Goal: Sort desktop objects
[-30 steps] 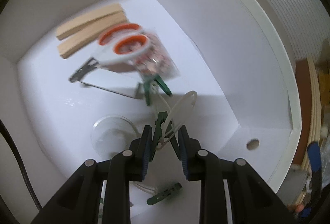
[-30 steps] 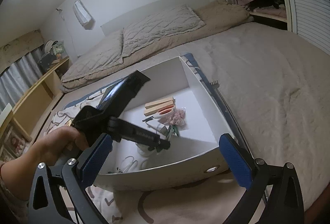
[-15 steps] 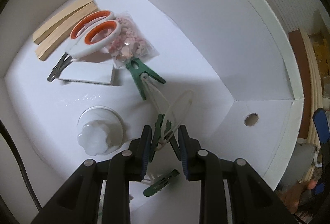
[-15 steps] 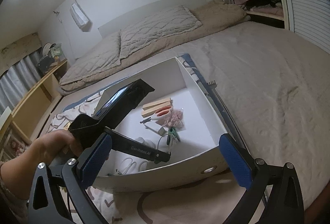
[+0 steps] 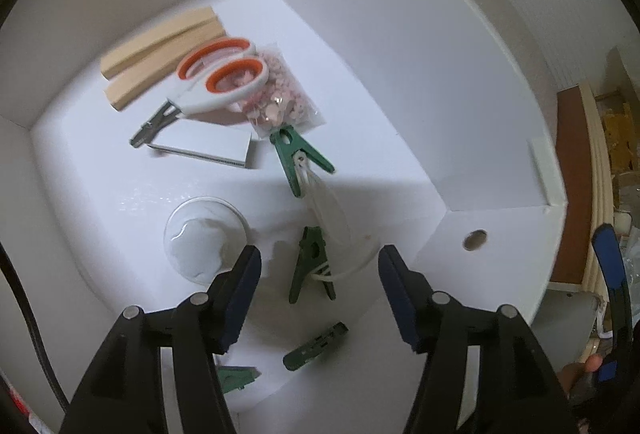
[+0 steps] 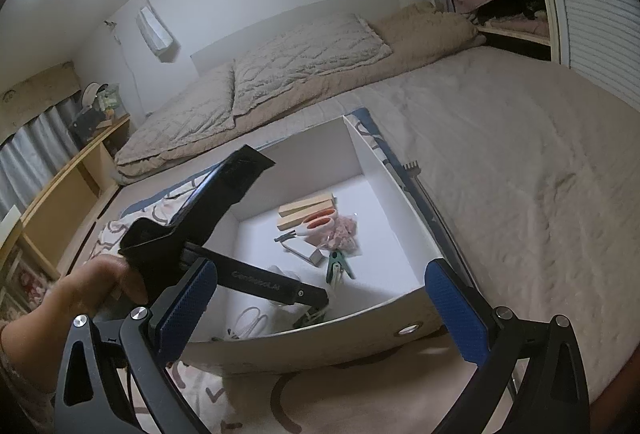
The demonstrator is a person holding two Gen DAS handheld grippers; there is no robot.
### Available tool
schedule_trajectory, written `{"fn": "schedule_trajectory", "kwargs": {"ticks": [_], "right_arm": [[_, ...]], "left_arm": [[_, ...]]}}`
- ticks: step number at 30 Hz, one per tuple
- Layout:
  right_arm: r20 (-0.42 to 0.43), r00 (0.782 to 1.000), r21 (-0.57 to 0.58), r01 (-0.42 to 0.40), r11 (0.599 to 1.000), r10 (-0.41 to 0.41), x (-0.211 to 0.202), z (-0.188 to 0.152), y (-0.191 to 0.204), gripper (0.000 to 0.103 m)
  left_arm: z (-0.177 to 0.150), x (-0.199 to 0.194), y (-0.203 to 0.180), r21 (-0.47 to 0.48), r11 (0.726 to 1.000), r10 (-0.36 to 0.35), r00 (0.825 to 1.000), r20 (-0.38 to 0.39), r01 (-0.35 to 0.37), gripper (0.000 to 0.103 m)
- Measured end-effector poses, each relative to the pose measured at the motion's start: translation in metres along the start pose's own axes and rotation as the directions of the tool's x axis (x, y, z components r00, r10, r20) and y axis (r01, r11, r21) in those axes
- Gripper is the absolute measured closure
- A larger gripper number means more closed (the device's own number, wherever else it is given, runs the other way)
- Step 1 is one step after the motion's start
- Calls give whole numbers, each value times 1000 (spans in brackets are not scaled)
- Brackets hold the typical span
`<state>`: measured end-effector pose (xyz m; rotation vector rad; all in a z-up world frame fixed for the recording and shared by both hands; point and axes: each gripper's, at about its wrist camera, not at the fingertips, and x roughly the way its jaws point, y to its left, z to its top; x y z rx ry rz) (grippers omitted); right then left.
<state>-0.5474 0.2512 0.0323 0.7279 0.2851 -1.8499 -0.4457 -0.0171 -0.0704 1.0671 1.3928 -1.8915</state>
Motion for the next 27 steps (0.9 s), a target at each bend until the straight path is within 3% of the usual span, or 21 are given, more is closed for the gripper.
{"fn": "schedule_trajectory", "kwargs": {"ticks": [9,14,15,27], "right_arm": [[37,999,-31,5,1000,-4,-11,4,16,0],[63,998,-61,28,998,-24,-19,6,28,0],[65,998,-63,30,998,-26,-21,7,29,0],[102,994,-85,46,995,-38,-36,3,53,0]], "left_arm": [[-27,-39,1,37,999,23,993,114,-28,41],[-44,-61,-9,31,996,71,968,241,-81,33],[-41,-68,-4,210,976,23,982,188,-63,32],[-86,-110,6,225,972,-16,928,373,-73,7]]}}
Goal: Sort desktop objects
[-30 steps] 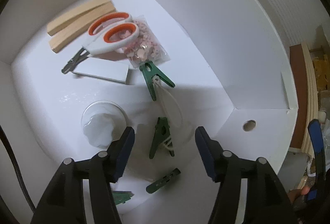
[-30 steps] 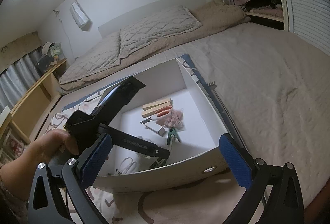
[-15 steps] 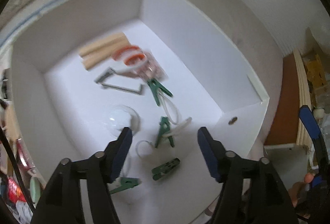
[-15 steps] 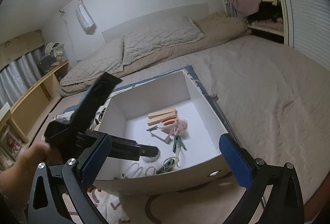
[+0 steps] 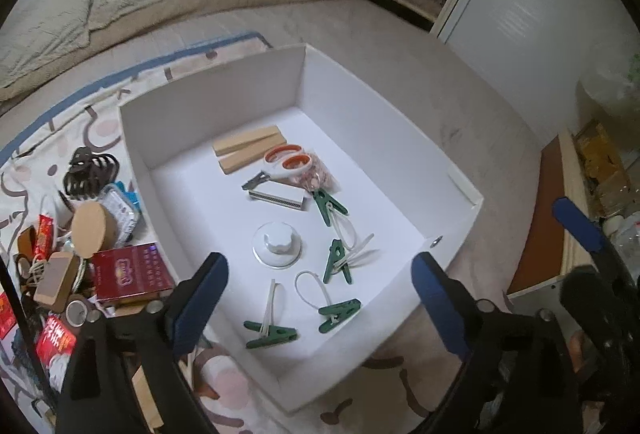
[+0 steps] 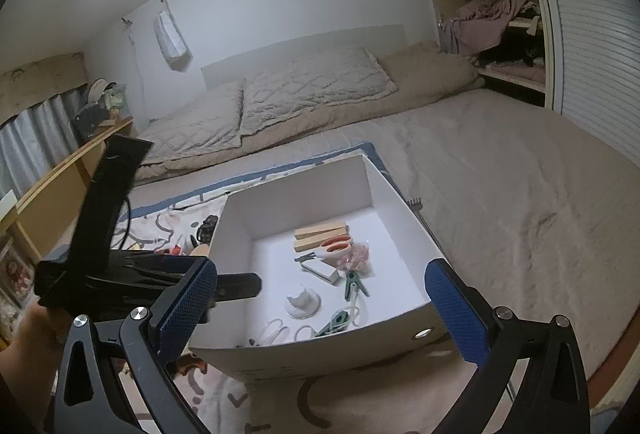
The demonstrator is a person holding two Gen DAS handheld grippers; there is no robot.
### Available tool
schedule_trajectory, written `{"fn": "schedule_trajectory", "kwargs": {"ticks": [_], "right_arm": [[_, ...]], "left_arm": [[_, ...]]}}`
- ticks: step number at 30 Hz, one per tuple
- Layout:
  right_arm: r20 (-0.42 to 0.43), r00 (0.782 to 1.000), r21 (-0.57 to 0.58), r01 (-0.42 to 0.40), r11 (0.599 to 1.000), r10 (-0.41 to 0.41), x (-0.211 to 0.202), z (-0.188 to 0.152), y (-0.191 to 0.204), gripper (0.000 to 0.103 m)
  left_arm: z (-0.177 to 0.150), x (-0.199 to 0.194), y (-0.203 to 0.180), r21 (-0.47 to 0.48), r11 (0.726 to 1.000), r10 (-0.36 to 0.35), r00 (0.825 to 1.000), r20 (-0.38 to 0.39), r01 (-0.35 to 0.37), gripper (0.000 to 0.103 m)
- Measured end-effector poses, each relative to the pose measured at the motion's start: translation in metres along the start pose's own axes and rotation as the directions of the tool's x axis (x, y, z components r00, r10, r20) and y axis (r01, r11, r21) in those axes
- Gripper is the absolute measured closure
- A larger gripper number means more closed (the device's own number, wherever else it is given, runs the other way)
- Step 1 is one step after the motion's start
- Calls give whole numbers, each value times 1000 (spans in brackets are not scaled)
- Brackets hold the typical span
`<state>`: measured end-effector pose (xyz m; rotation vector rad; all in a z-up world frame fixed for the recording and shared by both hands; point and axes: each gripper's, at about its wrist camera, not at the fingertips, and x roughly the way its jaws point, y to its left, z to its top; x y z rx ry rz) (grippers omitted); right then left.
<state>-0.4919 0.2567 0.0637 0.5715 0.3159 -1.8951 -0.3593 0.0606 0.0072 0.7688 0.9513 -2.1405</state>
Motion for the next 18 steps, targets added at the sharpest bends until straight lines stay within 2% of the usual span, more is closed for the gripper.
{"fn": "schedule_trajectory", "kwargs": {"ticks": [6,14,18], "right_arm": [[49,999,-29,19,999,-18,-9,-5,12,0],[102,994,-46,39,998,-35,-22,-12,24,0],[119,991,-56,64,996,-57,-25,-17,28,0]], "left_arm": [[-12,-31,6,17,1000,6,996,90,-8,1],[-30,-56,2,74,997,23,987,158,-35,1],[-40,-71,0,92,994,29,976,216,-50,1]]}}
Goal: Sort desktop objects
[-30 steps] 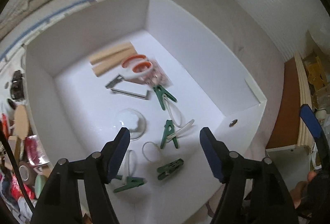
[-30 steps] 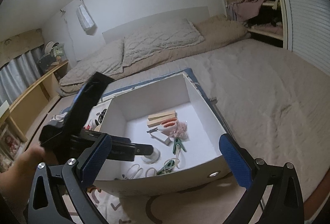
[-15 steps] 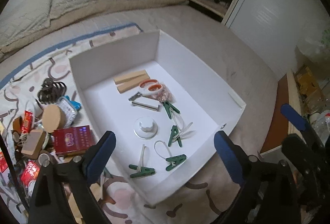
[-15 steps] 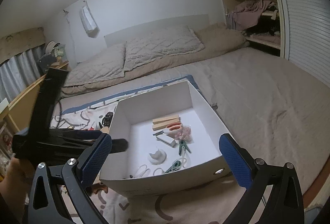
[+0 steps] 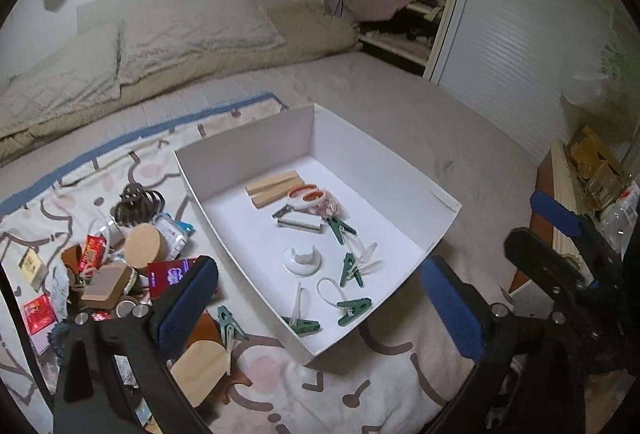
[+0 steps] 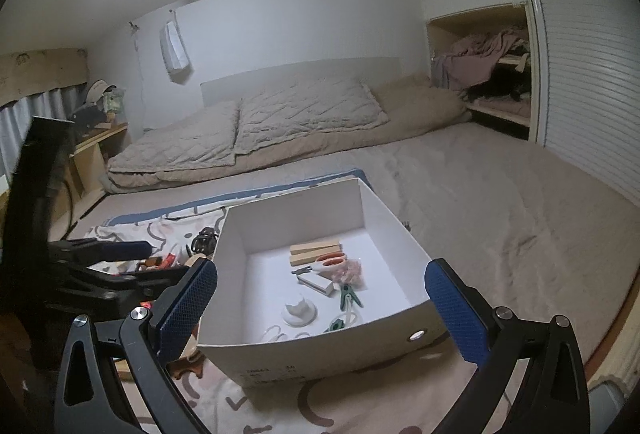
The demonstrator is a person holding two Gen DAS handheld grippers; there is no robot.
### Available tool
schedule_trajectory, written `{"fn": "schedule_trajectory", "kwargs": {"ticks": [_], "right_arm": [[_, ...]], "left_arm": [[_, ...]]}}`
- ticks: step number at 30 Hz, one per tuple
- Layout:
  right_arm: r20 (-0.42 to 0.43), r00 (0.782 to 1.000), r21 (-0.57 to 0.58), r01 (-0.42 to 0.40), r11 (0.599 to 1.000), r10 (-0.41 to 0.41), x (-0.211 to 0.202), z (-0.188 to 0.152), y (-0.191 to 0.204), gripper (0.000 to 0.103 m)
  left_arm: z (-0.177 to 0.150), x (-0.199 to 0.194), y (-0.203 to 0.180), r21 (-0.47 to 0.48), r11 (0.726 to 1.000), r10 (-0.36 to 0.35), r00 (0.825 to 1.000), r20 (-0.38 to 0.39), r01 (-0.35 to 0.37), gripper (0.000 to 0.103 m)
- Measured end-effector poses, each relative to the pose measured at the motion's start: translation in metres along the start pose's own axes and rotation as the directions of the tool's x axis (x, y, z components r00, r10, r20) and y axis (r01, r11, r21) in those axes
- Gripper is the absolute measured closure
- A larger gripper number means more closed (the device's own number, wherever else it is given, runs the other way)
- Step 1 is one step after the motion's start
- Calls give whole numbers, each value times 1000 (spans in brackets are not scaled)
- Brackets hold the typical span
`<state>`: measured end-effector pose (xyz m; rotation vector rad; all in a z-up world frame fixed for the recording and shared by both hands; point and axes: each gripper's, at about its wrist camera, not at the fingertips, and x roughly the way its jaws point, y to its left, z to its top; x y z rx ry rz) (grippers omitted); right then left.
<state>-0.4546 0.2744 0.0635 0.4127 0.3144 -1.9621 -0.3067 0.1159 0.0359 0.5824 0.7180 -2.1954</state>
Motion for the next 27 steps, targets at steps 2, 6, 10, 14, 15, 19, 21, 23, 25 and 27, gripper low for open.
{"fn": "schedule_trajectory", "kwargs": {"ticks": [2,6,10,14,15,19,21,23,25,27], "right_arm": [[3,1000,5,0,1000,0,-1,-2,0,0],[12,1000,17,6,1000,-7,-4,-7,0,0],[18,1000,17,13,1000,-13,-6,-11,1,0],[29,999,0,19,1000,-19,-10,-15,5,0],[34,999,-6,24,1000,-24,-10,-16,6,0],[49,999,-12,19,1000,-19,-13,-19,9,0],[58,998,-7,15,1000,-14,-15,-20,10,0],[67,998,-5,10,1000,-9,-17,-20,12,0],[78,997,-4,8,1000,-8,-17,-20,13,0],[91,996,-4,8,1000,-7,-18,-22,15,0]], "left_arm": [[-4,-7,0,4,1000,3,1000,24,-3,1],[-11,-19,1,17,1000,13,998,66,-14,1],[-16,-29,4,15,1000,12,995,104,-14,1],[-22,-39,8,17,1000,22,990,138,-24,1],[-23,-40,10,15,1000,23,990,140,-26,1],[-29,-45,17,2,999,32,988,153,-33,1],[-32,-48,20,11,999,30,986,164,-32,1],[-34,-52,24,7,999,36,983,178,-38,1],[-36,-56,28,6,999,46,981,188,-48,1],[-38,-61,33,-1,998,57,978,200,-58,1]]}}
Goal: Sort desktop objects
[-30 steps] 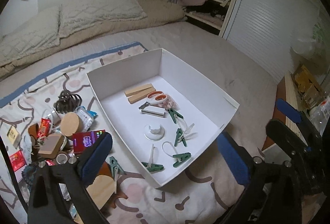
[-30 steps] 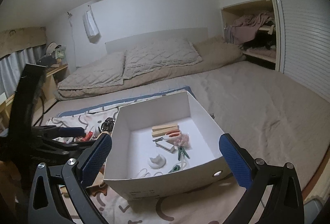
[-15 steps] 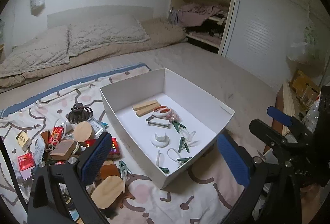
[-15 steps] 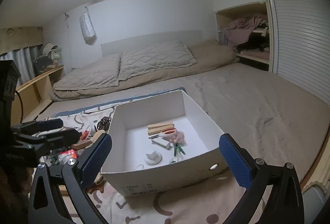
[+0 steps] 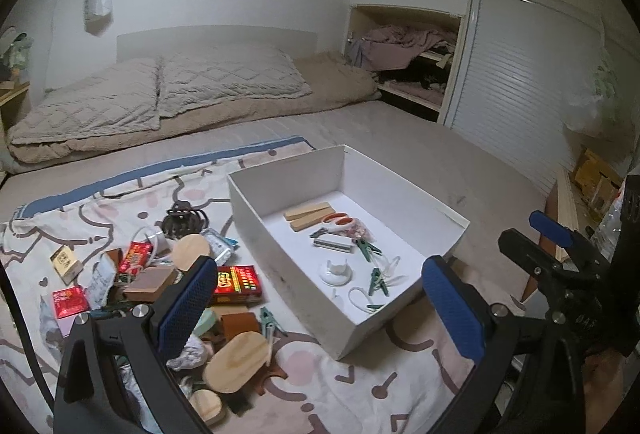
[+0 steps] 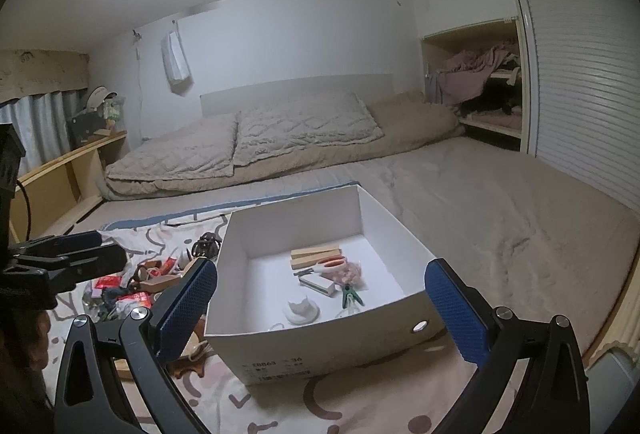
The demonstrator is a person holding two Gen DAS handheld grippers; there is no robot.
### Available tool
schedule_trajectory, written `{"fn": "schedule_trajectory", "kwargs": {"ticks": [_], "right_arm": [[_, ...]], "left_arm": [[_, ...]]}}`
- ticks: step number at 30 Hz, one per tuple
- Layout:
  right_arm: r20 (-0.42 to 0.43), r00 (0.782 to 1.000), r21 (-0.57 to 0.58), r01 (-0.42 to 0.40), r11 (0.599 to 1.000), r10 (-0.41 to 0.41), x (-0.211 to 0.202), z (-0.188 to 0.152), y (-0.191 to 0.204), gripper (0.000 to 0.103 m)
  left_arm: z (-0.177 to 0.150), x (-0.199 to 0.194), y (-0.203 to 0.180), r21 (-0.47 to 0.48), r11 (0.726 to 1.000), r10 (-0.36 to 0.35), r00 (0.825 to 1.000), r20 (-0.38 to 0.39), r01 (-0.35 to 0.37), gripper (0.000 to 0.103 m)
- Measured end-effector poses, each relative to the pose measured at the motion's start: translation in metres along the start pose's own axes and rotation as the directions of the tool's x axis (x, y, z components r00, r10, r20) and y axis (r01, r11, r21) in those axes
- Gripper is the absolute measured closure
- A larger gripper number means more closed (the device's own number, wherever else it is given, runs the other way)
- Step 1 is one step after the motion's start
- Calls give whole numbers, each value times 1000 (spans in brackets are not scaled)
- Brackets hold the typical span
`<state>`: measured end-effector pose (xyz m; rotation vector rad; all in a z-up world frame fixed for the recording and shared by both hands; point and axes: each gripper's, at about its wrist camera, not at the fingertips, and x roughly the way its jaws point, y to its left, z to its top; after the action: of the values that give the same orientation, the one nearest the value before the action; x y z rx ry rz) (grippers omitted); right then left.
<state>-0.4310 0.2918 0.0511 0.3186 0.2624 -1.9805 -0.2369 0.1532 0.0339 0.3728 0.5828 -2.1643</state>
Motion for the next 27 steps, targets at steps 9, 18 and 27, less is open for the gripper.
{"fn": "schedule_trajectory", "kwargs": {"ticks": [9,18,27], "right_arm": [[35,999,17,-40,999,39,1,-4,10,0],[64,993,-20,-98,995,99,0,-8,36,0],[18,979,-74,-202,977,204,7,-20,75,0]], "left_arm": [[-6,-22,27,-38,998,54,997,59,-52,1],[-16,-52,59,-69,990,131,985,109,-124,1],[-35,-84,91,-104,973,222,961,164,-207,1]]}}
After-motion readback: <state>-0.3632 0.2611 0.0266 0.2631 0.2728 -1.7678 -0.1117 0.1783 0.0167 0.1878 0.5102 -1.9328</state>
